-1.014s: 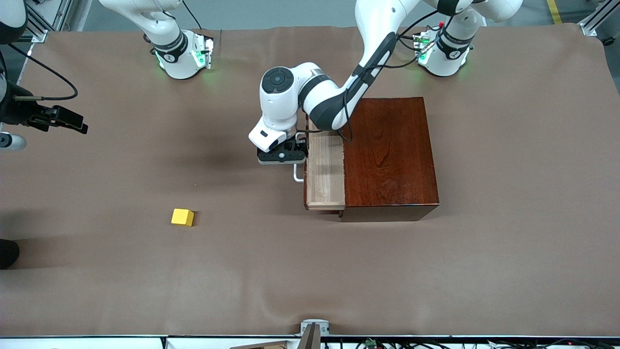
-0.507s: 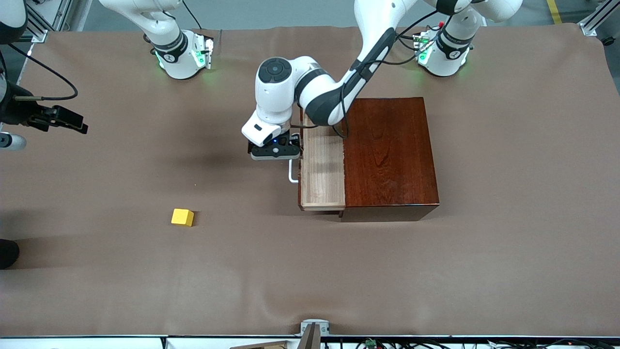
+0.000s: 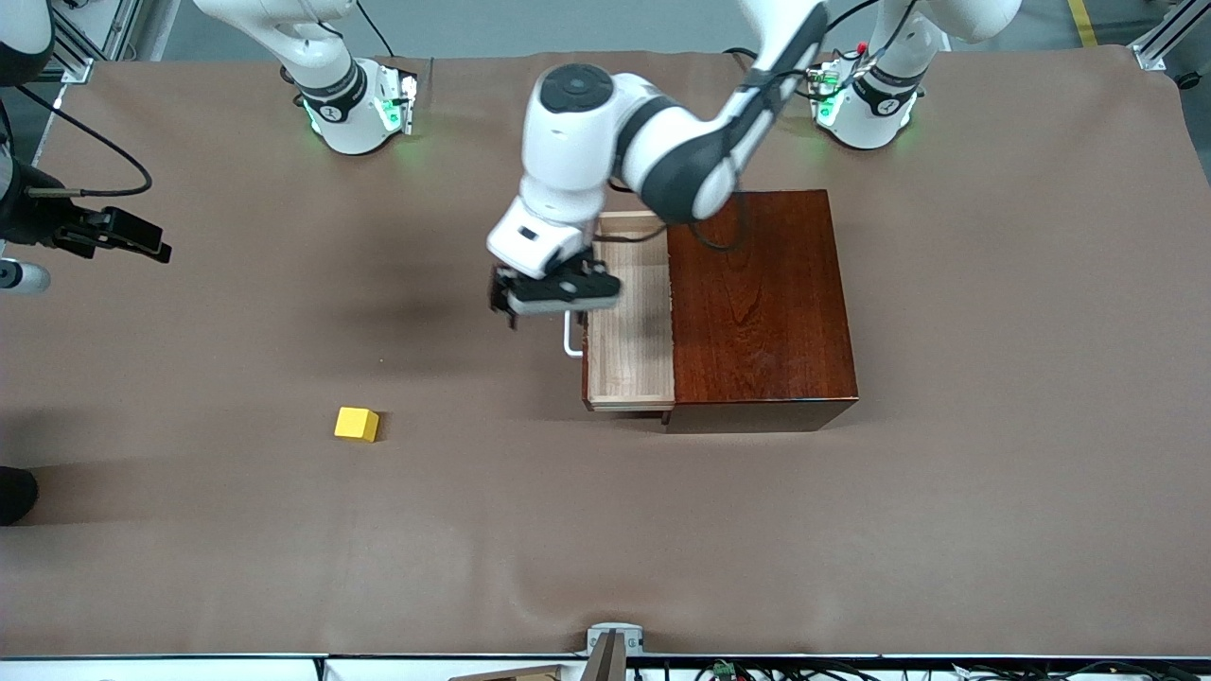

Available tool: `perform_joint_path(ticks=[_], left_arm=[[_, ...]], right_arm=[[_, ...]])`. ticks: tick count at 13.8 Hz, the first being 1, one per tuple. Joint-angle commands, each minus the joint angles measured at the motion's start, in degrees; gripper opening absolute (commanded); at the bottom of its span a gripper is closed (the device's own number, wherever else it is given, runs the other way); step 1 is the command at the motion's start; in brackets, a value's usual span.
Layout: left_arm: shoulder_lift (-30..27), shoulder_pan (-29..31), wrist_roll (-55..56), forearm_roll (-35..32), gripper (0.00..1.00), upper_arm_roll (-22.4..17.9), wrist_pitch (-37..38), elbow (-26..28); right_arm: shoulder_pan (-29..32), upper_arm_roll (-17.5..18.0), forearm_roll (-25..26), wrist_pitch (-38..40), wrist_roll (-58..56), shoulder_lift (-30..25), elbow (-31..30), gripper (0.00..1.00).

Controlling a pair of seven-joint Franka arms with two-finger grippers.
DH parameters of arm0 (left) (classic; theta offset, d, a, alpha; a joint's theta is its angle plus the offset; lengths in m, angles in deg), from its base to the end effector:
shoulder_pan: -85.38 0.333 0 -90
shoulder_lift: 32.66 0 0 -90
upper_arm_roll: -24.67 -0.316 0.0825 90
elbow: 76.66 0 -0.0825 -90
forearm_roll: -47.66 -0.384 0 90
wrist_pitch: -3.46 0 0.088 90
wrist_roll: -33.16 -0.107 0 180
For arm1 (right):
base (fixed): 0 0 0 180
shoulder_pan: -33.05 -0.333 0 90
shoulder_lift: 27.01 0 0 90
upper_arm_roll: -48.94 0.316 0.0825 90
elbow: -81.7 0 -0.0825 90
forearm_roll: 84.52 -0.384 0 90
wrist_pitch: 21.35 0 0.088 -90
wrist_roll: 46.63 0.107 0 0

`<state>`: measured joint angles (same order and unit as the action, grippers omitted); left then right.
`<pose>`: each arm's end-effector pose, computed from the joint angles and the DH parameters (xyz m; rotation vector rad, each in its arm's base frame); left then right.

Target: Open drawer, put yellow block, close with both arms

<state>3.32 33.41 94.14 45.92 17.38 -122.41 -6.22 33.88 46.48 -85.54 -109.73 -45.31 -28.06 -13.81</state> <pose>0.5238 -0.5538 0.4420 2.8773 0.3381 0.4176 0.5413 -0.0294 0.5871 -3.1143 0.1260 0.1650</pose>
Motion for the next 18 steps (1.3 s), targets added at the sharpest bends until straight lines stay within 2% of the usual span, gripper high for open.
perform_joint_path(ticks=[1, 3, 8, 11, 14, 16, 18], left_arm=[[-3.97, 6.94, -0.51, 1.12, 1.0, -0.01, 1.93, 1.88], [-5.03, 12.39, -1.47, 0.77, 1.0, -0.01, 4.03, 1.89], [-7.67, 24.96, -13.68, 0.94, 1.0, 0.08, 9.4, 2.06], [-9.25, 30.42, -20.36, 1.03, 1.0, 0.17, 9.93, 2.76], [-12.67, 35.95, -27.64, 1.03, 1.0, 0.34, 12.57, 4.96], [-15.65, 36.93, -32.66, 1.03, 1.0, 0.25, 14.23, 8.02], [-18.9, 37.02, -39.15, 0.77, 1.0, 0.08, 17.12, 11.01]], right_arm=[[-2.22, 1.06, -0.03, -1.88, 0.0, -0.09, 0.07, 1.0], [-6.17, 1.14, -0.12, -4.16, 2.45, -0.01, 0.16, 1.0], [-16.82, 1.06, -0.12, -7.15, 11.59, 3.5, 0.07, 1.0], [-16.48, 0.97, -0.12, -12.77, 11.78, 9.55, -0.8, 1.0], [-14.99, 0.79, -0.12, -25.48, 11.69, 11.94, -9.39, 1.0], [-14.63, 0.71, -0.12, -33.49, 11.69, 13.08, -15.03, 1.0], [-12.19, 0.7, -0.12, -38.43, 11.6, 17.11, -16.02, 1.0]])
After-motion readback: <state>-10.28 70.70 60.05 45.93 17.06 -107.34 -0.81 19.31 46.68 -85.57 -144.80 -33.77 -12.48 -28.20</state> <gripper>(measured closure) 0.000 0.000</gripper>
